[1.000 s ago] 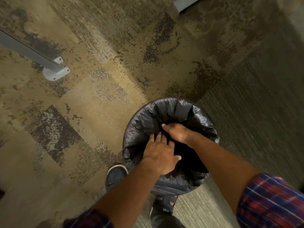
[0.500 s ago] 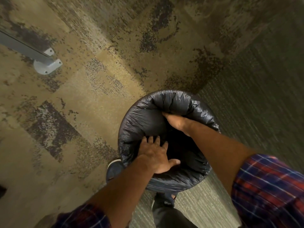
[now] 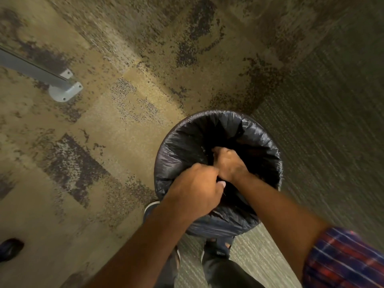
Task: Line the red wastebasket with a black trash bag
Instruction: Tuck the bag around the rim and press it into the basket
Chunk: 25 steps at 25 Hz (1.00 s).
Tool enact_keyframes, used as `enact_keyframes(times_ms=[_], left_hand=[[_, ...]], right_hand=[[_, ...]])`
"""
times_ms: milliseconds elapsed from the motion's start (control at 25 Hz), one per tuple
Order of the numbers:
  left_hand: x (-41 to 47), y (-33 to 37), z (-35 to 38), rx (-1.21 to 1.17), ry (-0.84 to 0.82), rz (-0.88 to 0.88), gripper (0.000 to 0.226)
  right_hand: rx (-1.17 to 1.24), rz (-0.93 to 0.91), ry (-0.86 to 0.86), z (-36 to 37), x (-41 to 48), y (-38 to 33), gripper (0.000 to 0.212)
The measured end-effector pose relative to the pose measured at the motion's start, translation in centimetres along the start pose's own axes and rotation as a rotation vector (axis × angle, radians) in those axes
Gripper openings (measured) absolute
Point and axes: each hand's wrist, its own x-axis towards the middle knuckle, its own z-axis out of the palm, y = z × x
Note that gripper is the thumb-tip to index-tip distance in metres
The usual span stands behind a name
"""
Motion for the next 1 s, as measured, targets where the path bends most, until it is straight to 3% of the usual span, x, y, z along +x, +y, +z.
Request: enact_keyframes(times_ms=[120, 280, 400, 520, 600, 680, 760, 880, 1000], left_hand=[[-0.1, 0.3, -2.0, -0.126, 0.202, 0.036, 0.026], [1.9, -0.2, -2.2, -0.169, 0.082, -0.117, 0.039], [2.0, -0.9, -1.9, -0.249, 0.078, -0.127, 0.043], [-0.9, -1.1, -2.5, -0.365, 0.323, -0.007, 0.036], [-3.9, -1.7, -2.8, -0.373, 0.561, -0.021, 0.029], [-6.4, -3.0, -3.0, -0.363, 0.654, -0.227, 0.029], [-8.0, -4.1, -2.6, -0.395, 0.615, -0.497, 0.036], [-8.5, -4.7, -1.7, -0.600, 0.542, -0.746, 0.036], [-8.3, -4.9, -0.4, -0.717, 0.515, -0.806, 0.035]], right_hand=[[-0.183, -0.142, 0.059, -1.0, -4.3, -0.3, 0.038], [-0.384, -0.094, -0.248, 2.1, -5.2, -0.3, 0.073], [-0.444, -0.073, -0.262, 4.2, -3.5, -0.5, 0.076], [-0.403, -0.124, -0.143, 3.9, -5.0, -1.3, 0.069], [-0.332, -0.211, 0.096, 2.3, -8.5, -1.3, 0.054], [-0.176, -0.256, 0.464, 0.5, -12.3, -0.1, 0.035], [-0.025, -0.147, 0.763, -1.0, -15.2, 2.0, 0.031], [0.139, 0.139, 0.813, -2.5, -17.2, 4.2, 0.046], [0.260, 0.275, 0.739, -2.3, -16.9, 5.1, 0.050]])
